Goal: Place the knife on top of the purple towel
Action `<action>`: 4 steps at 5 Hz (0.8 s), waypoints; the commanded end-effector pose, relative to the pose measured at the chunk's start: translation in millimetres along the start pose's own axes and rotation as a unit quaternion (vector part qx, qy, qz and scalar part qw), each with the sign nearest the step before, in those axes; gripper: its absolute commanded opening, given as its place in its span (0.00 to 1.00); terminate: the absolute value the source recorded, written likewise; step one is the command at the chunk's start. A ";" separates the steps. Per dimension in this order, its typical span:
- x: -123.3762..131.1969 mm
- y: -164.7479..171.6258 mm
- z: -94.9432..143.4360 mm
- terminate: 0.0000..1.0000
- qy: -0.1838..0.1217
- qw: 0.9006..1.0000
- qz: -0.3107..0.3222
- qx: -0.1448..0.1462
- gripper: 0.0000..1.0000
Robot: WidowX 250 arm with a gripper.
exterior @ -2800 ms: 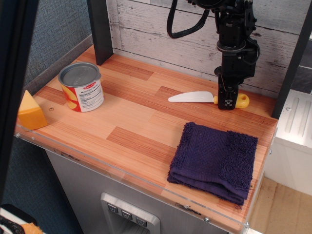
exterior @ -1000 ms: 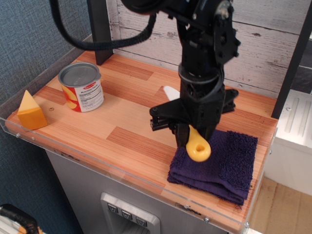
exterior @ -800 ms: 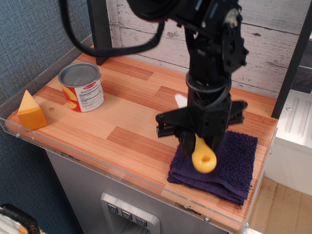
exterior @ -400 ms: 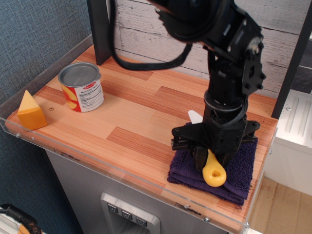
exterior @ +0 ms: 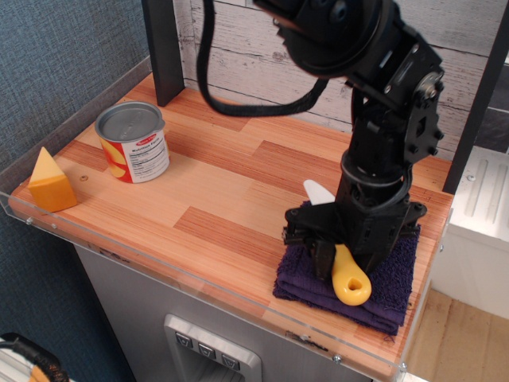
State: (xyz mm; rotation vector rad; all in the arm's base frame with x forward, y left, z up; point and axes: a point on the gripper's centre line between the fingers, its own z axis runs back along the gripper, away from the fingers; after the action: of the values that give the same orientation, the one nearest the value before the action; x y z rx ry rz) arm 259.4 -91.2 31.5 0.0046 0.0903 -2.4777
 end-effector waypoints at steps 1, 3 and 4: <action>-16.7 -23.9 41.1 0.00 -0.011 0.996 0.078 0.039 1.00; -41.4 -33.8 75.7 0.00 -0.032 0.965 0.258 0.010 1.00; -64.4 -44.3 81.4 0.00 -0.006 0.925 0.379 0.011 1.00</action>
State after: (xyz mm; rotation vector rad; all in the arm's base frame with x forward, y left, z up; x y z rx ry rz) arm 302.3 -30.3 100.8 -0.0076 0.0733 -1.6746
